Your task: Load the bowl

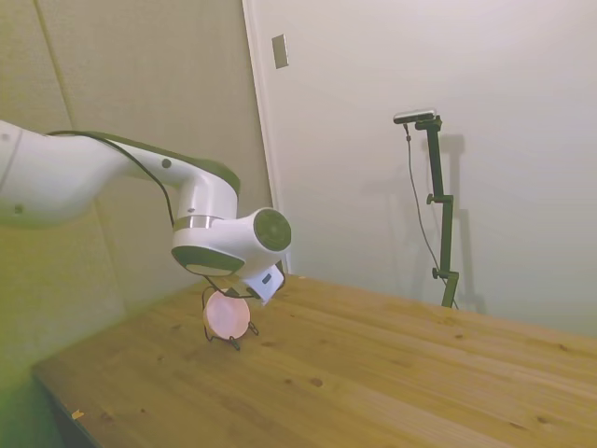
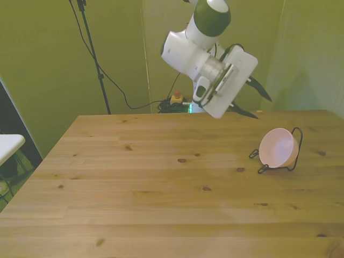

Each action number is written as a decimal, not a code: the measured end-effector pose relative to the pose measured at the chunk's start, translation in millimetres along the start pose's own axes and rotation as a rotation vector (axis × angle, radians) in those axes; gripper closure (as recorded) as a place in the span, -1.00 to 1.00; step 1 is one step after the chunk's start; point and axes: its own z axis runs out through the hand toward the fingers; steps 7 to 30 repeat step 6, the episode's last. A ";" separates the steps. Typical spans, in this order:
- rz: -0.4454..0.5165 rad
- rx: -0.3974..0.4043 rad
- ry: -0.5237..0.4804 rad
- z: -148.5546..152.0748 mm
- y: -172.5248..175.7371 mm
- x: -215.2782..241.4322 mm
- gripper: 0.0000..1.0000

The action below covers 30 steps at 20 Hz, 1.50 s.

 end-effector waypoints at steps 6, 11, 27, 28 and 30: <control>0.096 -0.195 0.123 -29.9 23.8 -25.0 -1.00; 0.096 -0.195 0.123 -29.9 23.8 -25.0 -1.00; 0.096 -0.195 0.123 -29.9 23.8 -25.0 -1.00; 0.096 -0.195 0.123 -29.9 23.8 -25.0 -1.00; 0.096 -0.195 0.123 -29.9 23.8 -25.0 -1.00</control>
